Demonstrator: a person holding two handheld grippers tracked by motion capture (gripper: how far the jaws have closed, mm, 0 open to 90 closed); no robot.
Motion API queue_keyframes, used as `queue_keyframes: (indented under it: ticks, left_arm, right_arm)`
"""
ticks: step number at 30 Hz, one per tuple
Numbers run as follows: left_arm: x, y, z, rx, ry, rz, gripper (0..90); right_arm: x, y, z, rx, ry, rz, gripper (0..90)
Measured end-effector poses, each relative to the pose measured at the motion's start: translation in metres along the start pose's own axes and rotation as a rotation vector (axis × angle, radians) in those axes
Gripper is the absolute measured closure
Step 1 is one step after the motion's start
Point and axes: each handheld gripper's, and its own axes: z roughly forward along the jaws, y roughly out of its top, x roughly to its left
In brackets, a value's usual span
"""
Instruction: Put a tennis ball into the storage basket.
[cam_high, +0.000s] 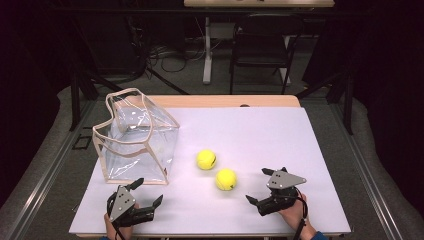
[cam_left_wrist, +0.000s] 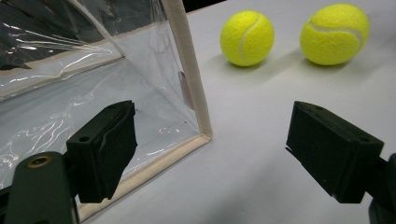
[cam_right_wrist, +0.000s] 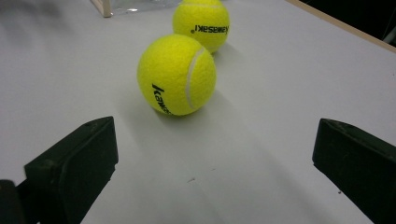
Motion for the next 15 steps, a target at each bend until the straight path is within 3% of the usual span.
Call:
queue_keyframes:
  ticks: [15]
  left_arm:
    - [0.0,0.0,-0.001,-0.013,-0.005,-0.009,16.0]
  right_arm:
    - [-0.002,0.016,0.019,0.031,0.042,0.003,0.0]
